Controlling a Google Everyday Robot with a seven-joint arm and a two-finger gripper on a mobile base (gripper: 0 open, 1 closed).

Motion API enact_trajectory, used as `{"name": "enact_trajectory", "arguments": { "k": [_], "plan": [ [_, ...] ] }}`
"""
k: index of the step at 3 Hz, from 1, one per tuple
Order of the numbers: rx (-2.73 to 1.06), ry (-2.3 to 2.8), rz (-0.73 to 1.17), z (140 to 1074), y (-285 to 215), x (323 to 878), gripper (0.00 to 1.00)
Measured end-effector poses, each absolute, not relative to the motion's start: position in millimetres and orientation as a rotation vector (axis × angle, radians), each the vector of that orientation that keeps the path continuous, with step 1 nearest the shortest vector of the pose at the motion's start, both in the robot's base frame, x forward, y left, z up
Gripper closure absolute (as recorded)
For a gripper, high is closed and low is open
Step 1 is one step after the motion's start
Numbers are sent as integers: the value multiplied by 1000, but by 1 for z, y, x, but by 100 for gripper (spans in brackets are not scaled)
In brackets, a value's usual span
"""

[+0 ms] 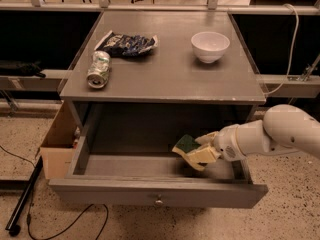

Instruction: Place sponge into top drawer

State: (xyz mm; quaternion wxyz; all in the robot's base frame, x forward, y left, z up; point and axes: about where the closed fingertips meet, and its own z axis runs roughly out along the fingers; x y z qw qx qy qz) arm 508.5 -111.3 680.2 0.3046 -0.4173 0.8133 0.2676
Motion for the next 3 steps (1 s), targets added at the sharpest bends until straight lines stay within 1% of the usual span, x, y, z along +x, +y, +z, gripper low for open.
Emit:
{"name": "enact_trajectory", "arguments": {
  "k": [1,3],
  "plan": [
    [-1074,2191,705,655,-114,516,100],
    [-1078,2236,677,640,-103,563,100]
  ]
}}
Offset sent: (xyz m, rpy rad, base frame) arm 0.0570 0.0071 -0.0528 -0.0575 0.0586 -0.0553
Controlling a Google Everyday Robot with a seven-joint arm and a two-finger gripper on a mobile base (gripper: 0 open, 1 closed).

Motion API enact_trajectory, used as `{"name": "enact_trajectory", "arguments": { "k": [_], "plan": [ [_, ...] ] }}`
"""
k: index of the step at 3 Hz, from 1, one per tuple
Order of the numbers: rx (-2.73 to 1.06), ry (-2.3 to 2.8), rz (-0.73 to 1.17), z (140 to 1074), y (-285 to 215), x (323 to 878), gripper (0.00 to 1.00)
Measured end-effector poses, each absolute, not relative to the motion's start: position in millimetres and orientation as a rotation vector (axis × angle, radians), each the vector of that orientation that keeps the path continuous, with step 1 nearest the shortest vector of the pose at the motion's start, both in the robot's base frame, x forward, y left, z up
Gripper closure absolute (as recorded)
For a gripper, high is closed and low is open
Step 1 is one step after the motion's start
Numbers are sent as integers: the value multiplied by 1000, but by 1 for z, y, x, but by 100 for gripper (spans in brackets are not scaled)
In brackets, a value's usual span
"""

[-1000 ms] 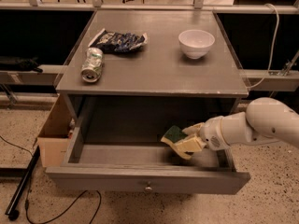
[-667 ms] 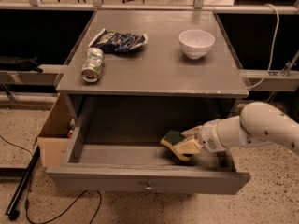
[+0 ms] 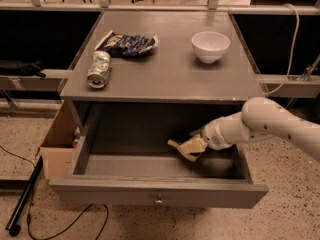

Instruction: Place sponge into top drawer

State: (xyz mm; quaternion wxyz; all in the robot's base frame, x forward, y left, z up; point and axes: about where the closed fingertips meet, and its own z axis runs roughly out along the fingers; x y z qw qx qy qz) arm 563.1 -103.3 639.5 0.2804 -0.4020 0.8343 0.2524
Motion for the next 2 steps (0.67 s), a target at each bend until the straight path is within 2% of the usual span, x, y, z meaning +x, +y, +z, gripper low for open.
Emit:
{"name": "enact_trajectory", "arguments": {
  "k": [1,2],
  "plan": [
    [-1081,2232,675,641,-101,566,81],
    [-1081,2232,675,641,-101,566,58]
  ]
}}
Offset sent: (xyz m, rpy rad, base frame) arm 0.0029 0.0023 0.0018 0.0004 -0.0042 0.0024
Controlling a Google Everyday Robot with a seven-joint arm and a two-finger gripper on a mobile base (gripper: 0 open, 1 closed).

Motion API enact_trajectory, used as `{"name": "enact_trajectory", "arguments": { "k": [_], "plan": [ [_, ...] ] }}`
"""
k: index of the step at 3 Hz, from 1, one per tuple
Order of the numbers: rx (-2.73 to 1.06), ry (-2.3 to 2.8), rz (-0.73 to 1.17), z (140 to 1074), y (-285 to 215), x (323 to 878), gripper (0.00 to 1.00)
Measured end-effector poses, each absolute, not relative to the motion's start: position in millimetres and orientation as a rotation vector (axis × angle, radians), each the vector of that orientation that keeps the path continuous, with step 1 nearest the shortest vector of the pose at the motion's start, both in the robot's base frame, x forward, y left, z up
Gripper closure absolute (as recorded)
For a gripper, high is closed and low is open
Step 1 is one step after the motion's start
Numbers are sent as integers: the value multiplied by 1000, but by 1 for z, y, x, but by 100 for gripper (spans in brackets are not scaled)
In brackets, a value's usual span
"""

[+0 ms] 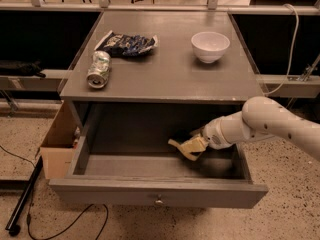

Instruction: Place sponge into top drawer

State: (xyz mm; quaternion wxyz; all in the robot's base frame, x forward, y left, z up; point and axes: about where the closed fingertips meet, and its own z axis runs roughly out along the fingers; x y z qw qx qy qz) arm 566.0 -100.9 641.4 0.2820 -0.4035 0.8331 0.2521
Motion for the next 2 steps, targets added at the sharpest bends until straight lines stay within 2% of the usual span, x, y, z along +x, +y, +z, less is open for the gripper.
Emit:
{"name": "enact_trajectory", "arguments": {
  "k": [1,2],
  "plan": [
    [-1081,2232,675,641,-101,566,34],
    [-1081,2232,675,641,-101,566,4]
  ]
}}
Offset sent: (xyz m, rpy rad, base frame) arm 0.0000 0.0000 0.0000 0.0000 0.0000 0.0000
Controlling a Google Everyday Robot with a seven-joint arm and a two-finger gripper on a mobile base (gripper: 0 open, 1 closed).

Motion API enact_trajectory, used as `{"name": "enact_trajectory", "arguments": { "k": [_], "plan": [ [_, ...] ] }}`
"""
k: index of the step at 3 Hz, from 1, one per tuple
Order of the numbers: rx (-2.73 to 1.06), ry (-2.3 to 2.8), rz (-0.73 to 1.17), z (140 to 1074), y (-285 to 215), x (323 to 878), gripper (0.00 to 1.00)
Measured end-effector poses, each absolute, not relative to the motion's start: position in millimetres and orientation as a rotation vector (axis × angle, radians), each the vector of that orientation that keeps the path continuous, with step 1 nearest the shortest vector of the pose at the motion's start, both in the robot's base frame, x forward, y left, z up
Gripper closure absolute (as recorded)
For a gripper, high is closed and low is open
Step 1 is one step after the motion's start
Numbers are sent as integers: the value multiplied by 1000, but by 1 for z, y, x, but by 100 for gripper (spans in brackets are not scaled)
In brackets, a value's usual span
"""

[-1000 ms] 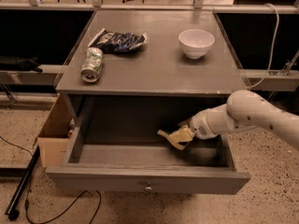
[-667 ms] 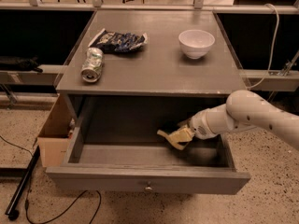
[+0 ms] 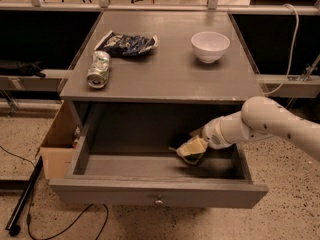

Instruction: Place sponge into top drawer

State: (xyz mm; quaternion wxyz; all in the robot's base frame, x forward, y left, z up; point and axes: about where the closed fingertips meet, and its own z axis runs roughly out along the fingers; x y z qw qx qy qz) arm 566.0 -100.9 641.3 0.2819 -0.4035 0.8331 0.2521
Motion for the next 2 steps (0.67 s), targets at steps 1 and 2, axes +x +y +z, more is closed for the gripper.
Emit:
{"name": "enact_trajectory", "arguments": {
  "k": [1,2],
  "plan": [
    [-1082,2232,676,641,-100,566,0],
    [-1082,2232,676,641,-100,566,0]
  ]
}}
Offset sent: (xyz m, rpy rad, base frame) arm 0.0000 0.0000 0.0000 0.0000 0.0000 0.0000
